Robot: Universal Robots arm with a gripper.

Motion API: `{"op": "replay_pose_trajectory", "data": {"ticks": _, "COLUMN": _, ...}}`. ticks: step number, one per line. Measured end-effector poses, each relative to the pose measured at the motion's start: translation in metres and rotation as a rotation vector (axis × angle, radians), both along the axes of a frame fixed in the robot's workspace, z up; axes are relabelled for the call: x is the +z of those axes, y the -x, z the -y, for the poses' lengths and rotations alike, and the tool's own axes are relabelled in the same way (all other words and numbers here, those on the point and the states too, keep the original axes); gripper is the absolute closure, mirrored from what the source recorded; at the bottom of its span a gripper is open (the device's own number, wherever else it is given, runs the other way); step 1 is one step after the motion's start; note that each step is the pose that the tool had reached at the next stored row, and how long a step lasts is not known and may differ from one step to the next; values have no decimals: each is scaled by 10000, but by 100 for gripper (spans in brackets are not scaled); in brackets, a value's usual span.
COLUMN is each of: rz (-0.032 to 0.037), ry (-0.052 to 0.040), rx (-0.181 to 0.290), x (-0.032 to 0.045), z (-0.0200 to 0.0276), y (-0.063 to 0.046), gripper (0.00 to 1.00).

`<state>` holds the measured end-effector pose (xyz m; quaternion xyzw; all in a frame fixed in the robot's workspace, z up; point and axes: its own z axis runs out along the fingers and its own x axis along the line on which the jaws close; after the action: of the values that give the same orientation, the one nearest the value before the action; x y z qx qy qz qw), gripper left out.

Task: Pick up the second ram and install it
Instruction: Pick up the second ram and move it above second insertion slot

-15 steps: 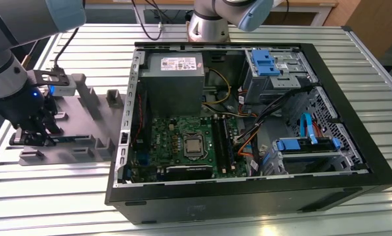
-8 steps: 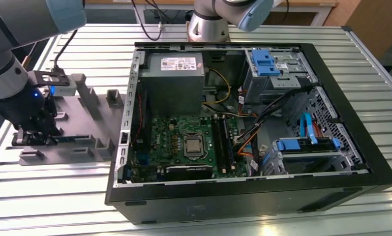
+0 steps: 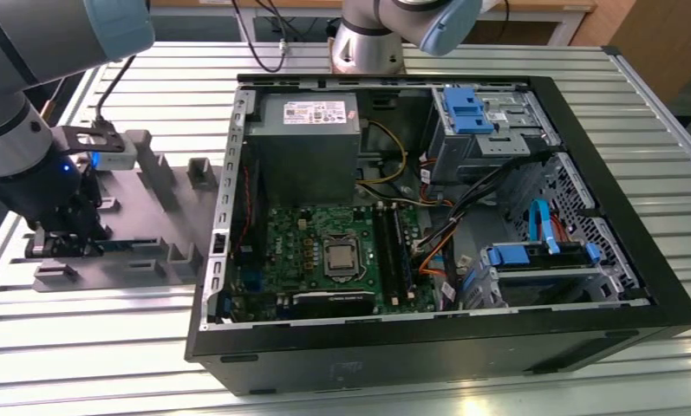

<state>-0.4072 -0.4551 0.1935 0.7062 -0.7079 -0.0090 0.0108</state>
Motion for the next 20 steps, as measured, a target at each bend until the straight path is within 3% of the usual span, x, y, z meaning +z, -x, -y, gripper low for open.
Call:
{"op": "replay_pose_trajectory", "data": {"ticks": 15, "rz": 32, "ry": 0, "rx": 58, "x": -41, "z": -2, "y": -2, "gripper": 67}}
{"op": "replay_pose_trajectory", "data": {"ticks": 17, "rz": 33, "ry": 0, "rx": 69, "x": -42, "z": -2, "y": -2, "gripper": 69}}
{"op": "replay_pose_trajectory", "data": {"ticks": 18, "rz": 33, "ry": 0, "rx": 73, "x": -42, "z": -2, "y": -2, "gripper": 76}}
{"op": "replay_pose_trajectory", "data": {"ticks": 20, "rz": 32, "ry": 0, "rx": 78, "x": -42, "z": -2, "y": -2, "gripper": 76}}
